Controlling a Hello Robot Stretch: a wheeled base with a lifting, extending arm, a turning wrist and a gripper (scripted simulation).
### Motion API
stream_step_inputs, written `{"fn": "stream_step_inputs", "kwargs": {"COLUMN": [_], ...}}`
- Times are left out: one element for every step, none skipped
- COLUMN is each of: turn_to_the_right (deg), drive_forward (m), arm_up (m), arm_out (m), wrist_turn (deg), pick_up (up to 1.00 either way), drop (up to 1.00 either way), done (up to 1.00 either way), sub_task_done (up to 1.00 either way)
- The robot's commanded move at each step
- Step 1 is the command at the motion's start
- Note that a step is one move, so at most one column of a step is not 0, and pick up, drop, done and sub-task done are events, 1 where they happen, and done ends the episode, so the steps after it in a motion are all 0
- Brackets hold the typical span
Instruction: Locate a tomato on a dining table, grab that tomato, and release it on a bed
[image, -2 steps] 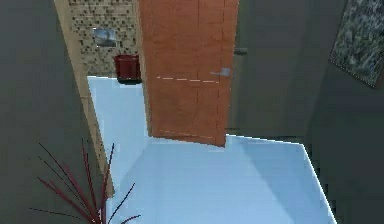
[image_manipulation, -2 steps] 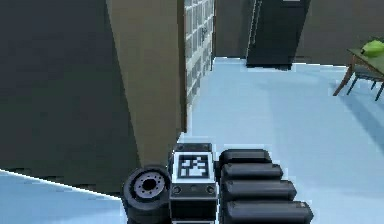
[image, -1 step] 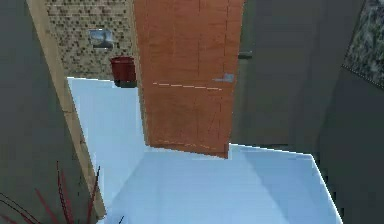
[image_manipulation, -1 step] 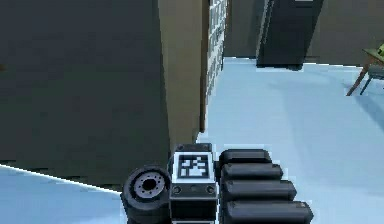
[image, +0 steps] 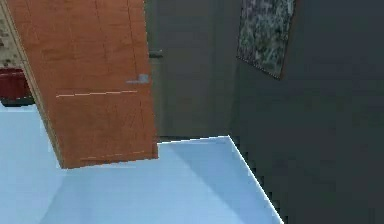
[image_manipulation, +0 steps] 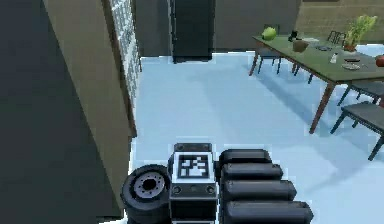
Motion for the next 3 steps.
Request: {"fn": "stream_step_inputs", "kwargs": {"turn_to_the_right": [0.0,-45.0,0.0], "drive_forward": [0.75,0.00,0.95], "arm_up": [0.00,0.00,0.00], "arm_out": [0.00,0.00,0.00], "wrist_turn": [0.0,0.0,0.0], "pick_up": [0.00,0.00,0.00], "drop": [0.00,0.00,0.00], "done": [0.00,0.00,0.00], "sub_task_done": [0.00,0.00,0.00]}}
